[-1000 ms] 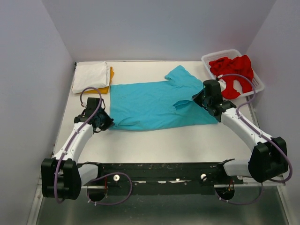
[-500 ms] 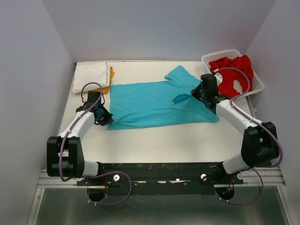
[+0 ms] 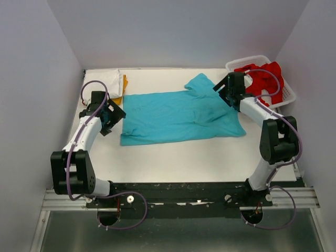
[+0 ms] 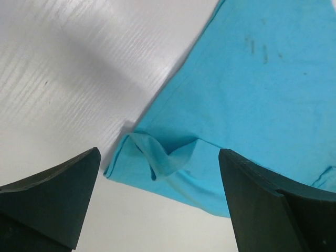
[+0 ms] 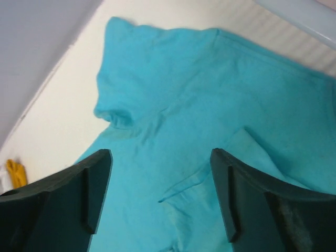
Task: Fold and stack the t-shirts
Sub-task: Fold the flattened tshirt in 1/3 of the way
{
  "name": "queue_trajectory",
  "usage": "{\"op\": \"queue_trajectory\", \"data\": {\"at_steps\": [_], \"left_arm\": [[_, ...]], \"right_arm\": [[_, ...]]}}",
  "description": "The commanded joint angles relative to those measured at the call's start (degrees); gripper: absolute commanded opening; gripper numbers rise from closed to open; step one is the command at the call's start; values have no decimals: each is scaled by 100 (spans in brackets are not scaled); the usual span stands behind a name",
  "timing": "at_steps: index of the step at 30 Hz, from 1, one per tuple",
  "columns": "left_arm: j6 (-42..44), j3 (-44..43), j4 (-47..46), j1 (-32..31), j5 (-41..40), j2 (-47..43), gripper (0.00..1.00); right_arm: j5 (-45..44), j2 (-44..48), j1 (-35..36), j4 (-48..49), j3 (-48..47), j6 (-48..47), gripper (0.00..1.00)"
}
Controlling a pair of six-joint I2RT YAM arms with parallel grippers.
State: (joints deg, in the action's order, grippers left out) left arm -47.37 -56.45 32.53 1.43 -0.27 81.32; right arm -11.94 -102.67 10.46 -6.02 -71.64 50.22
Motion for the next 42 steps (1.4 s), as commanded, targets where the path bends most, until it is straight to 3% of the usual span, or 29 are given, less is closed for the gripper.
{"op": "queue_trajectory", "data": {"at_steps": [1, 6, 13, 23, 29, 36, 42], "left_arm": [[22, 45, 19, -57, 316, -702, 98], [200, 335, -507, -678, 1136, -706, 99], [388, 196, -759, -1215, 1528, 267, 98], [472, 446, -950, -1257, 1851, 1259, 99], [394, 1144, -1084, -1424, 1818, 784, 99], [-70, 2041, -1197, -2017, 1708, -27, 99], [-562, 2747, -1207, -2549, 1509, -853, 98]], "right_arm": [[414, 477, 13, -100, -4, -642, 98], [1787, 838, 104, 90, 751, -1160, 100], [1651, 1071, 237, -32, 1398, -1664, 100], [1285, 824, 237, 151, 2552, -1060, 100], [1033, 1842, 241, -275, 3653, -520, 100], [929, 3365, 221, -1656, 4661, 615, 100], [-179, 4739, 21, -2784, 4781, 902, 100]]}}
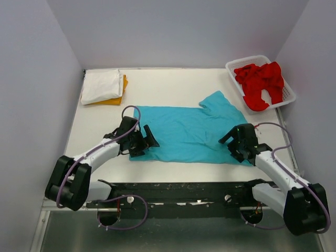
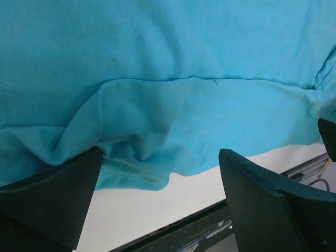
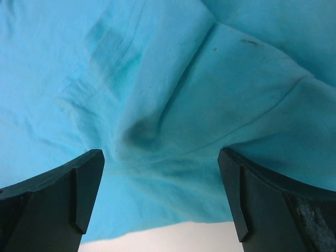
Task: Fold and stack the t-shirts
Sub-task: Fold the flattened tshirt in 1/3 of the way
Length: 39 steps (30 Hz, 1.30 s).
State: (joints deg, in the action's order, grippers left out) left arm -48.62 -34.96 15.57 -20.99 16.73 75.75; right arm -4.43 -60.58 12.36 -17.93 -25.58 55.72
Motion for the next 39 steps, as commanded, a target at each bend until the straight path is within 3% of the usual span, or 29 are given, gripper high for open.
{"op": "queue_trajectory", "data": {"at_steps": [1, 9, 15, 17, 19, 22, 26, 29, 32, 39], "left_arm": [[-484, 671, 523, -378, -249, -405, 98], [-795, 847, 821, -930, -468, -1080, 99], [-645, 419, 1531, -977, -982, -1802, 99], [-597, 308, 1598, -976, -1083, -2000, 99], [-500, 161, 1603, -968, -1192, -2058, 98], [-337, -142, 1772, -905, -1480, -1941, 99], [-52, -456, 1885, -575, -1629, -1726, 99], [81, -406, 1640, -186, -1520, -1695, 99], [194, -247, 1252, 257, -1084, -1683, 99], [289, -78, 1190, 643, -962, -1458, 99]], "right_arm": [[-1095, 707, -193, -1726, 197, 400, 100], [-1260, 1238, -238, -1992, 240, 670, 100], [-1770, 1483, -234, -2251, -837, -269, 100], [-1466, 1462, -235, -2044, -1144, -788, 100], [-612, 1321, -230, -1574, -1248, -1348, 98], [205, 607, 185, -1037, -1395, -1757, 96], [-984, -689, 1335, -846, -1797, -1726, 95], [-1344, -1323, 1354, -725, -1961, -1702, 91], [-1001, -1841, 1402, -293, -1973, -1916, 82], [-1225, -2620, 1471, -89, -2140, -2058, 65]]}}
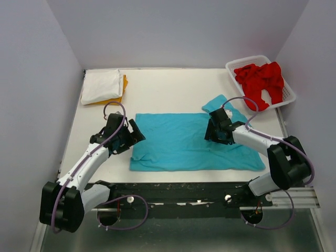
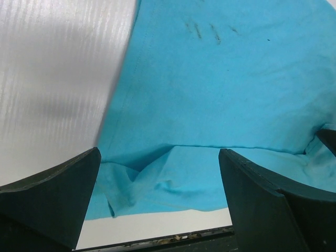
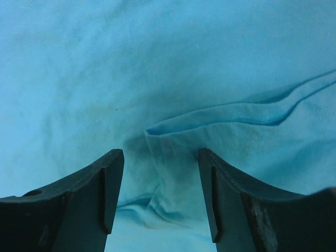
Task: Fold and stack the t-shirts
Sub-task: Fold the flattened tshirt in 1/3 of the way
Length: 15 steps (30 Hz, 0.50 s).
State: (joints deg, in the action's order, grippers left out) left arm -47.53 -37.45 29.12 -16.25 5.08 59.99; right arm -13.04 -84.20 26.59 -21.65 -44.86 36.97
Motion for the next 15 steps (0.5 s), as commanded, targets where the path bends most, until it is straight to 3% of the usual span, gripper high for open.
{"op": "queue_trajectory", "data": {"at_steps": [1, 7, 10, 15], "left_arm": [[177, 201, -184, 197, 221, 133, 99], [188, 262, -247, 288, 234, 221, 98], [213, 239, -246, 307, 247, 264, 99], [265, 209, -193, 328, 236, 268, 99]], "right_arm": [[-456, -315, 47, 267, -234, -198, 62], [-795, -493, 91, 275, -317, -141, 39], [-999, -527, 127, 158, -393, -92, 22], [-1260, -452, 303, -244, -564, -68, 19]]}}
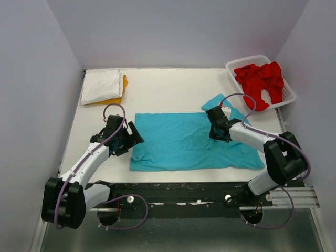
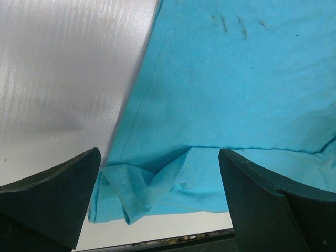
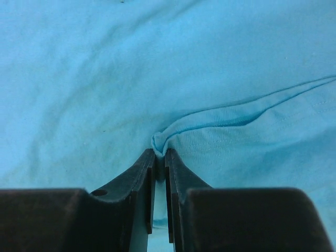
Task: Fold and stack the t-shirts
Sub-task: Fold the flattened tshirt in 1/3 of the way
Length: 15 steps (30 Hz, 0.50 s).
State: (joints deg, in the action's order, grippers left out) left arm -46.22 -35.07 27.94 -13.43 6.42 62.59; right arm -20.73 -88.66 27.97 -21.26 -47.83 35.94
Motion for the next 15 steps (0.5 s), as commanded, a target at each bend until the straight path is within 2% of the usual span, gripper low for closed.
{"op": "queue_trajectory", "data": {"at_steps": [1, 5, 11, 15], "left_arm": [[146, -43, -70, 49, 102, -1, 98], [182, -111, -30, 67, 67, -1, 99], [211, -198, -41, 112, 96, 65, 98], [269, -369, -119, 179, 221, 142, 99]], "right_arm": [[-532, 58, 204, -364, -295, 28, 19], [-547, 300, 368, -434, -293, -115, 19], [96, 171, 510, -10, -200, -474, 19], [191, -4, 554, 141, -254, -587, 26]]}}
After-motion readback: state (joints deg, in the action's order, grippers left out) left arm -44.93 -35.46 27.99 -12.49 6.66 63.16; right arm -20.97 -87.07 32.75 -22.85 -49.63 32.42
